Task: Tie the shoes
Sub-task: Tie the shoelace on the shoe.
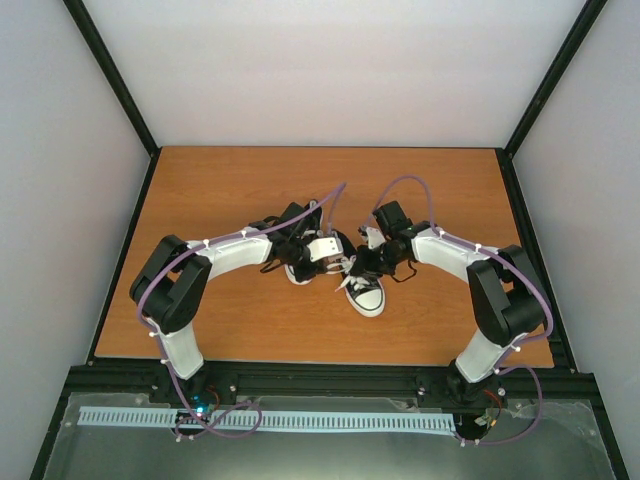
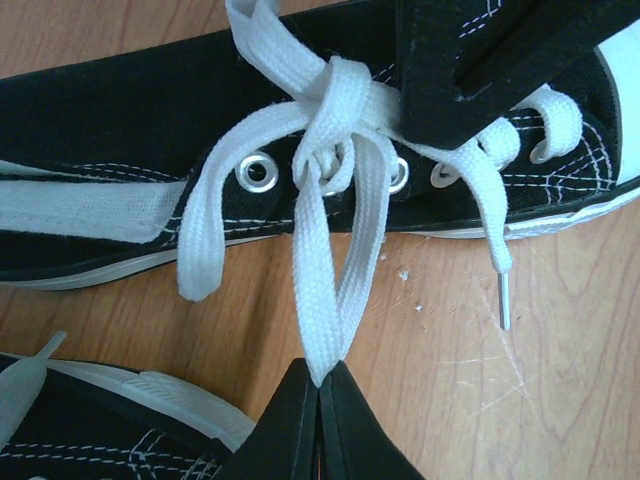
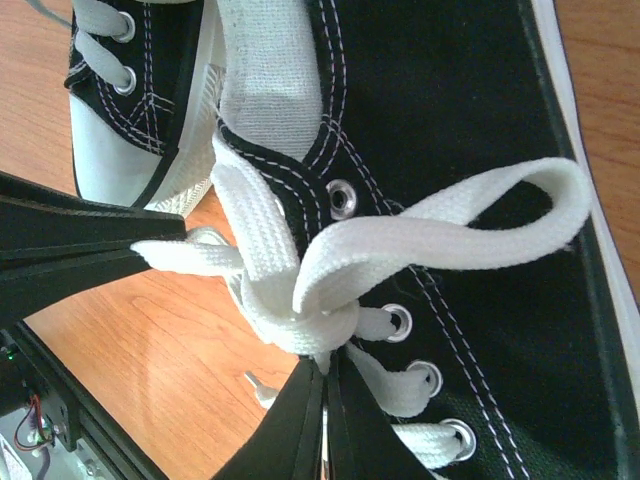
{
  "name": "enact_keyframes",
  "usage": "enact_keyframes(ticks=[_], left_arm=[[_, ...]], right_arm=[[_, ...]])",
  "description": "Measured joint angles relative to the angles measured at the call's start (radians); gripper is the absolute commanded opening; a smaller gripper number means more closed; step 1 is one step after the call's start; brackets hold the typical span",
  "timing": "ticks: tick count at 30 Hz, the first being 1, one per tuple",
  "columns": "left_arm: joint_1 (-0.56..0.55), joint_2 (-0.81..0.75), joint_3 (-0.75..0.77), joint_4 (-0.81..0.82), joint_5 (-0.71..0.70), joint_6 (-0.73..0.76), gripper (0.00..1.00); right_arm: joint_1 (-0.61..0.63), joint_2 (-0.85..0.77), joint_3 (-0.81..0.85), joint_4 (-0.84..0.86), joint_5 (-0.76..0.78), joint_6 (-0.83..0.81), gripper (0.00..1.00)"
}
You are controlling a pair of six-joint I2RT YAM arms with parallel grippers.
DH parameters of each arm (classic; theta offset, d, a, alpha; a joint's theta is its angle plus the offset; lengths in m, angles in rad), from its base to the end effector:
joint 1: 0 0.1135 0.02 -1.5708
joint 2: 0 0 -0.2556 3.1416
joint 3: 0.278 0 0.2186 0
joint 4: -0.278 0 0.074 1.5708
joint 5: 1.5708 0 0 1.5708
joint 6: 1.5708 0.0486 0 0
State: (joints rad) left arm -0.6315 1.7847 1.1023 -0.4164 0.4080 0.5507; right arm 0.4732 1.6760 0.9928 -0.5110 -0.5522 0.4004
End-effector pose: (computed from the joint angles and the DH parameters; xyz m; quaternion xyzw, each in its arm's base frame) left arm 0.2543 -0.2099 0.1716 0.5699 0.7642 -0.2061 0.2208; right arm 0.2467 0.1549 0.1742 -0.0854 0.9426 0.3188 0.0499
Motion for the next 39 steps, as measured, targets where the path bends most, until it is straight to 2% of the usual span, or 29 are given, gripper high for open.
enact_keyframes(ticks=[20, 31, 35, 39], left_arm=[[0.003, 0.0, 0.0, 0.011, -0.027, -0.002, 0.01], [0.003, 0.0, 0.0, 0.007, -0.074, 0.021, 0.01], [0.003, 0.0, 0.0, 0.001, -0.08, 0.034, 0.01], [0.003, 0.0, 0.0, -0.002, -0.059, 0.034, 0.01]], right_arm=[[-0.017, -0.037, -0.016, -0.097, 0.019, -0.076, 0.03], [-0.031, -0.04, -0.048, -0.085, 0.0, -0.09, 0.03], [-0.032, -0.039, -0.054, -0.076, -0.012, -0.089, 0.11], [-0.035, -0.04, -0.053, -0.074, -0.05, -0.099, 0.28]])
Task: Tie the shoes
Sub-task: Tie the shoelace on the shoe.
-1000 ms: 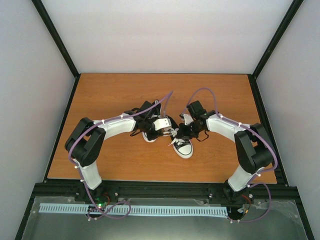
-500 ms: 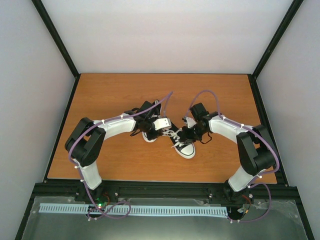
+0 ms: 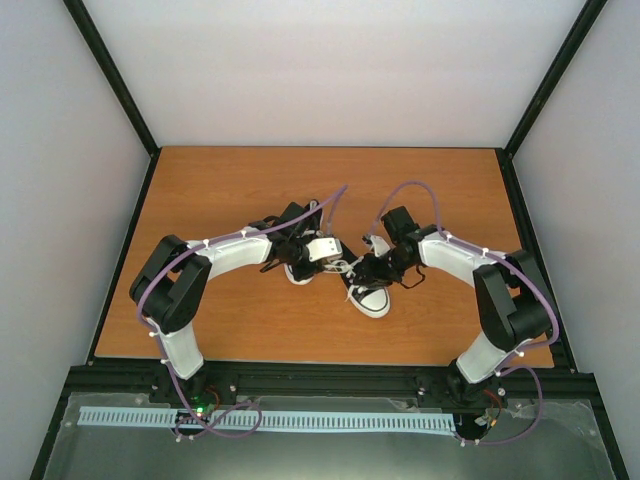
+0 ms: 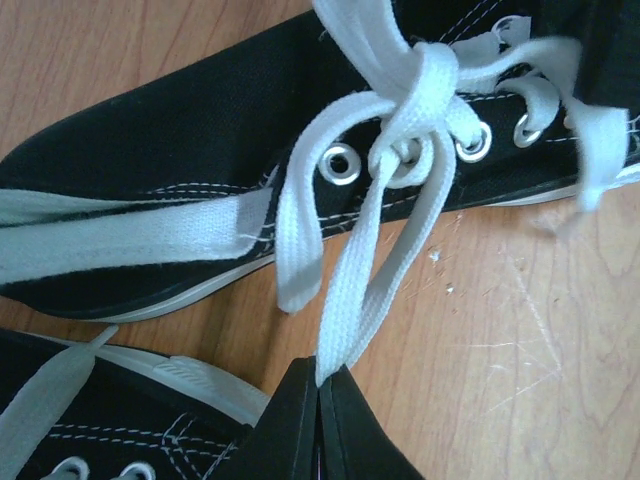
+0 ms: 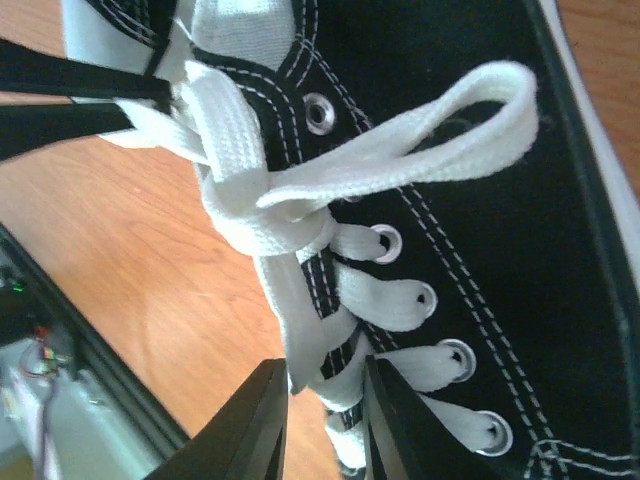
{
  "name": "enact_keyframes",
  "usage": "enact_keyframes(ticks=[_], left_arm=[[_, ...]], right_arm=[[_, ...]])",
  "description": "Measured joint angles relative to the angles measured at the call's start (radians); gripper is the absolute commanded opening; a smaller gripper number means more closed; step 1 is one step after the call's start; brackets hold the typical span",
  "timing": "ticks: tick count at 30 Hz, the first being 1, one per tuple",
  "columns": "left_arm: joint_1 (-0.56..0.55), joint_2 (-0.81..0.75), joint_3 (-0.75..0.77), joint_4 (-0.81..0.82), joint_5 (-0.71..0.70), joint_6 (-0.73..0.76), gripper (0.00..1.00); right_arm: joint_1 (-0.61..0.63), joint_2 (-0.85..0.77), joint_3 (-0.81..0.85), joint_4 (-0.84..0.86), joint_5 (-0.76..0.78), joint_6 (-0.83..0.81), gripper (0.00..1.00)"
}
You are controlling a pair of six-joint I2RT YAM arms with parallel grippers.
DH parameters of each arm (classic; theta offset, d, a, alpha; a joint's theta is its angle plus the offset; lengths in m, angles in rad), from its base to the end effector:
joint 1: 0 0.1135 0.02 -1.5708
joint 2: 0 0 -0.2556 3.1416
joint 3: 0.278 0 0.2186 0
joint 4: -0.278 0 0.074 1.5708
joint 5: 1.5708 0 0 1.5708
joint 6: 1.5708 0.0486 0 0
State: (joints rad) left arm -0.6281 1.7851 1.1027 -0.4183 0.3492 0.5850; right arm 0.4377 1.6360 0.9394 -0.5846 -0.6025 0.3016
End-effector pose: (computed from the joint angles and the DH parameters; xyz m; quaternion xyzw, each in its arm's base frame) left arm 0.2569 -0.2071 0.1706 0.5792 0.7638 -0.1738 0.2257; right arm 0.2319 0.1389 0.1704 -0.1070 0.9399 0.3236 0.0224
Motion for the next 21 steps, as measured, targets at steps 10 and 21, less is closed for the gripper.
enact_keyframes(ticks=[10, 21], left_arm=[[0.0, 0.0, 0.002, 0.0, 0.038, -0.001, 0.01], [0.0, 0.0, 0.002, -0.001, 0.054, -0.001, 0.01]], right_arm=[[-0.139, -0.074, 0.001, -0.063, -0.153, -0.085, 0.57], [-0.192, 0.047, 0.021, 0.138, -0.182, 0.06, 0.58]])
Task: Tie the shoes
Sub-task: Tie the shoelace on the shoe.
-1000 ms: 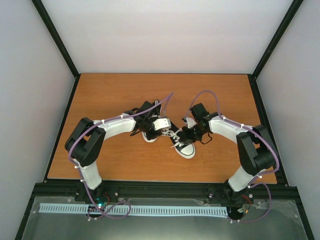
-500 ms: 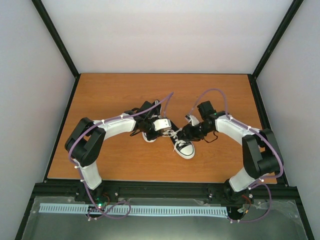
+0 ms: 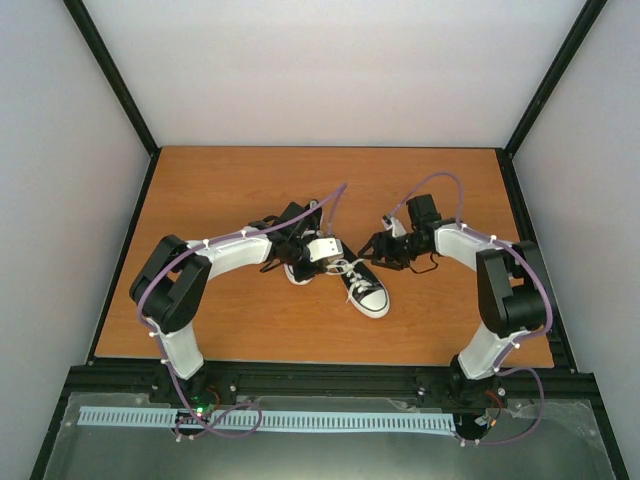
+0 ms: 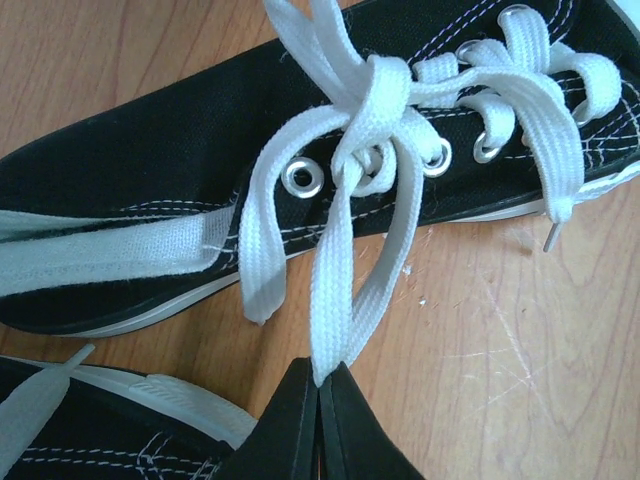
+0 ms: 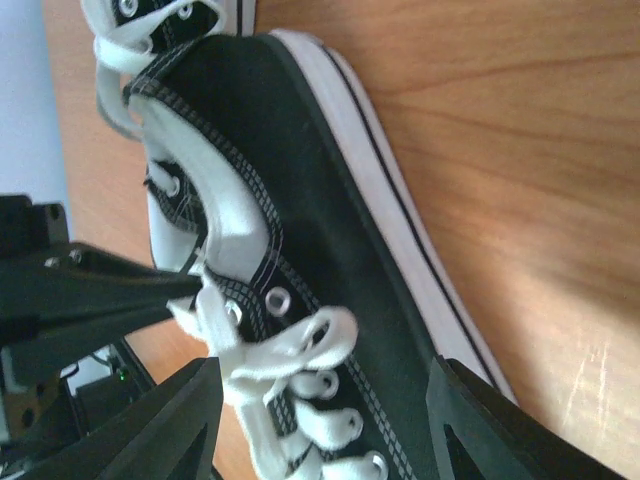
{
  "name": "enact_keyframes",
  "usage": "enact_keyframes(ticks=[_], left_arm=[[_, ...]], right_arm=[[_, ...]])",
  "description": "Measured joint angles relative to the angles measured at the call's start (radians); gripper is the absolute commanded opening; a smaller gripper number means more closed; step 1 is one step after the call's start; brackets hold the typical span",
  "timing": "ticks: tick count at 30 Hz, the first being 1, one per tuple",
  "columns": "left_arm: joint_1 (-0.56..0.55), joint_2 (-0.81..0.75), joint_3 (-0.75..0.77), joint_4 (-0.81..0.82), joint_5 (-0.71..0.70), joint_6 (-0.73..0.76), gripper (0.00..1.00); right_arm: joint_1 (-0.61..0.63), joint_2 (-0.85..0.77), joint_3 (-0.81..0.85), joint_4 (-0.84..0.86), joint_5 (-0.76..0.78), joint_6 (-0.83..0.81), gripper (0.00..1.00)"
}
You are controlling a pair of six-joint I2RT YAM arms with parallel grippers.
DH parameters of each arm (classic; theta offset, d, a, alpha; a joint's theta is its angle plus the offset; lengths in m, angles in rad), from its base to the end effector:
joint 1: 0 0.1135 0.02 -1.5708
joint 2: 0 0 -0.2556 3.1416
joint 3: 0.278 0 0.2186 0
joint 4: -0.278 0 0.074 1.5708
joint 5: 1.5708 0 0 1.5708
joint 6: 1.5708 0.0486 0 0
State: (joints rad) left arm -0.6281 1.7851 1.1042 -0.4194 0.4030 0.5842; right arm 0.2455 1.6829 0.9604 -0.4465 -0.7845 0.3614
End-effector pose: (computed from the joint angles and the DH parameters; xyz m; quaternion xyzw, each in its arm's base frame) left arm 0.2552 -0.2089 0.1717 0.5811 0.7565 -0.1996 0.2240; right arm 0.2714 0.1034 0.1737 -0.0237 0.9084 0.4126 0.0640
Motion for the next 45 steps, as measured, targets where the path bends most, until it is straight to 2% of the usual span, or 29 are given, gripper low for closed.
enact_keyframes(ticks=[3, 8, 15, 17, 23, 45], left_arm=[[0.0, 0.0, 0.0, 0.0, 0.003, 0.0, 0.01], [0.0, 0.0, 0.0, 0.0, 0.003, 0.0, 0.01], [0.0, 0.0, 0.002, 0.0, -0.02, -0.001, 0.01], [0.0, 0.0, 0.005, 0.001, -0.026, -0.002, 0.01], [0.0, 0.0, 0.023, 0.002, -0.035, -0.005, 0.01], [0.017, 0.071, 0.045, 0.161, -0.154, 0.069, 0.01]], right_arm=[[0.007, 0.049, 0.014, 0.046, -0.006, 0.023, 0.55], [0.026, 0.079, 0.025, 0.099, -0.023, 0.05, 0.33], [0.031, 0.079, 0.03, 0.08, -0.038, 0.034, 0.35], [0.031, 0.076, 0.022, 0.07, -0.04, 0.026, 0.33], [0.031, 0.073, 0.004, 0.057, -0.052, 0.023, 0.04], [0.032, -0.078, -0.169, -0.031, -0.027, -0.016, 0.03]])
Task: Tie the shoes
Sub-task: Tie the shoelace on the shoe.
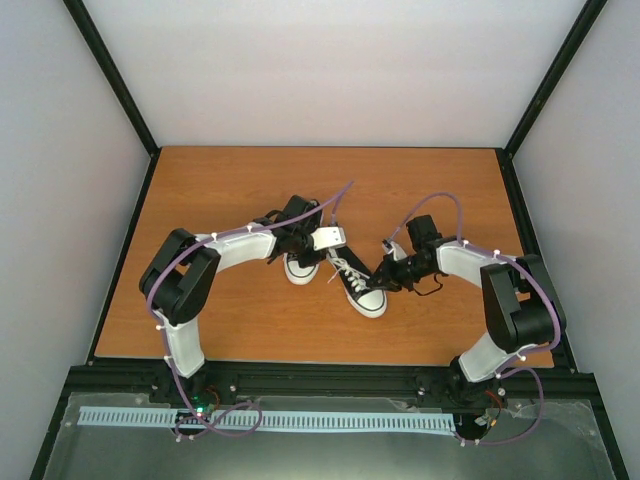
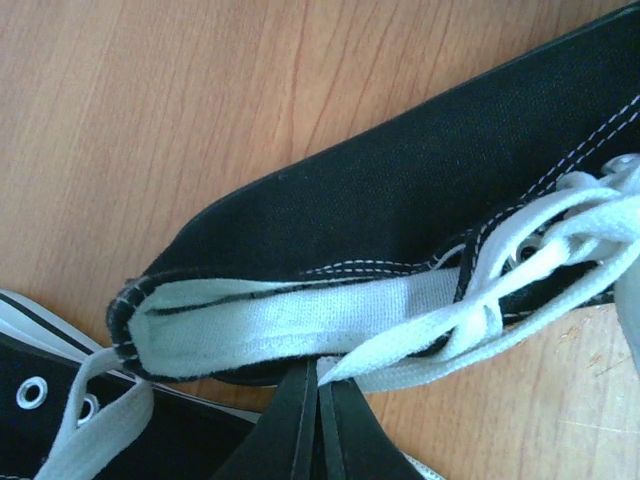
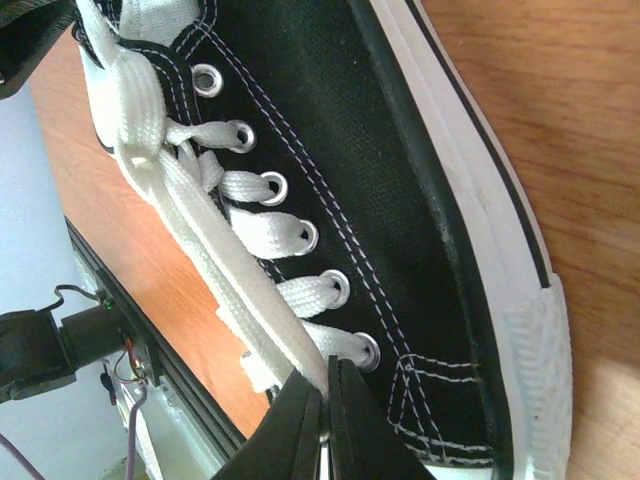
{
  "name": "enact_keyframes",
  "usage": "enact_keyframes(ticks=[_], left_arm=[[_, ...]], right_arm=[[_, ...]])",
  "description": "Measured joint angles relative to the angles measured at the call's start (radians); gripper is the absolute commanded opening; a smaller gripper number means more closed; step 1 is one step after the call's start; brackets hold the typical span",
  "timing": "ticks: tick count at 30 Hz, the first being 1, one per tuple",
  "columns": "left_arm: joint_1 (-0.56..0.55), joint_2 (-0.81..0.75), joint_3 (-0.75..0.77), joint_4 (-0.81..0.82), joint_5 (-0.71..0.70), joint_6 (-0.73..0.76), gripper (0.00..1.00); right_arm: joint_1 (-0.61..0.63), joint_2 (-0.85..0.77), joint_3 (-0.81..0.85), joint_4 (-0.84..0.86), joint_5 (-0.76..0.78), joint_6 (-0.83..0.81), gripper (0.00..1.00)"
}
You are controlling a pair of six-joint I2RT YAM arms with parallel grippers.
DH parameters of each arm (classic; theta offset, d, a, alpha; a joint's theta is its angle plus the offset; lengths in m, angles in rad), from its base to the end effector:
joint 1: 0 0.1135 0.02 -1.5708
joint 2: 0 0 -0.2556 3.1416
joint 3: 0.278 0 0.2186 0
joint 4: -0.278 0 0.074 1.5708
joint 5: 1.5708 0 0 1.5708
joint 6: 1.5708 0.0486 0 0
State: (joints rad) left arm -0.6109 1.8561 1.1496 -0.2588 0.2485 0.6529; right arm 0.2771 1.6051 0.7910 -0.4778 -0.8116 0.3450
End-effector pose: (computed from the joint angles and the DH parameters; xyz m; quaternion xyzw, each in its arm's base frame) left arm 0.2878 -0.2161 0.1684 0.5893 0.7424 -0.1121 0.2983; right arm 0.2272 0.1013 0.1540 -0.0239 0.9112 0.4112 0.0019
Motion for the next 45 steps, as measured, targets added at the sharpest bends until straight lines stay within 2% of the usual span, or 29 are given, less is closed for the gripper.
enact_keyframes(ticks=[26, 36, 45], left_arm=[[0.0, 0.057, 0.004, 0.084, -0.069, 0.037, 0.01], [0.0, 0.012, 0.087, -0.117, -0.037, 0.053, 0.01], [-0.024, -0.044, 0.035, -0.272, 0.011, 0.034, 0.01]], right_arm=[[0.0, -0.008, -0.066, 0.072, -0.006, -0.009, 0.03], [-0.018, -0.001, 0.134, -0.046, 0.055, -0.038, 0.03], [-0.032, 0.085, 0.146, -0.049, 0.113, -0.042, 0.03]])
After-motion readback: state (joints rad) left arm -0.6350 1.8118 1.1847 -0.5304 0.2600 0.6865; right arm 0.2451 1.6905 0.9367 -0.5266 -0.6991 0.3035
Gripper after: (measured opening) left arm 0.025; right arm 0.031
